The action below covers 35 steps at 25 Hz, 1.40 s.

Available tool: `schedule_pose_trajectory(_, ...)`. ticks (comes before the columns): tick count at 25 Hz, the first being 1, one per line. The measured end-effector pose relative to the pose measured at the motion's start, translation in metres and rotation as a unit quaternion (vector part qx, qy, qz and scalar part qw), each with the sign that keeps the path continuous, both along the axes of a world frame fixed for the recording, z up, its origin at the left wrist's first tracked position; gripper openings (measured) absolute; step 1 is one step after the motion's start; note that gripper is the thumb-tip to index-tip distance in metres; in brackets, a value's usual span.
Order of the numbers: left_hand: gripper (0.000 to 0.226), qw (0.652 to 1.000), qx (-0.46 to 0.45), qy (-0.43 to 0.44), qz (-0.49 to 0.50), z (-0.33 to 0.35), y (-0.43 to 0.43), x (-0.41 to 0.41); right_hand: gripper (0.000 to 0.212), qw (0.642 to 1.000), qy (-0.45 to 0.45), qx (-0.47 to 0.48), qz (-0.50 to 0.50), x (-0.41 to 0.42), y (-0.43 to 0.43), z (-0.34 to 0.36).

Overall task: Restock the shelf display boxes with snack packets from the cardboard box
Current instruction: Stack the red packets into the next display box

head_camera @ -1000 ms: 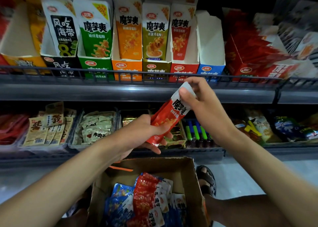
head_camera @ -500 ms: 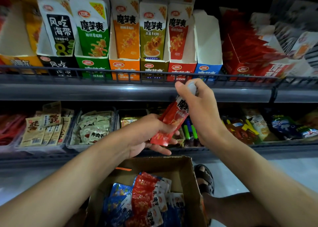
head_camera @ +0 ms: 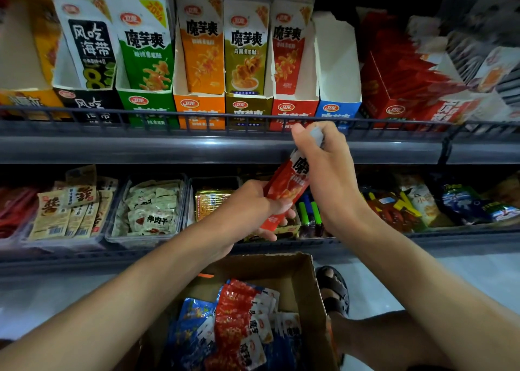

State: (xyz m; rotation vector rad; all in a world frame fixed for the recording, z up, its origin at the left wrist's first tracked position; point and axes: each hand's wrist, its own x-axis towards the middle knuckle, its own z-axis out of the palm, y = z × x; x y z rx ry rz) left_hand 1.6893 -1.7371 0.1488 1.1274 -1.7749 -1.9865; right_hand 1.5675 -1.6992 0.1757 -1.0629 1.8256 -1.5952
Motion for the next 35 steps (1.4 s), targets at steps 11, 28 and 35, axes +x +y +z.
schedule_pose_trajectory(11,0.027,0.998,-0.006,0.050,-0.027,-0.001,0.002,0.000,0.020,1.000,-0.012,0.002,0.007,0.003,0.003,0.004)
schedule_pose_trajectory(28,0.028,0.989,-0.040,-0.007,-0.140,0.038,-0.037,0.021,0.058,0.979,-0.010,0.048,0.198,-0.053,0.012,0.035)
schedule_pose_trajectory(35,0.029,0.983,-0.004,0.047,-0.178,0.058,-0.052,0.019,0.031,0.969,0.022,0.094,0.227,-0.052,0.004,0.074)
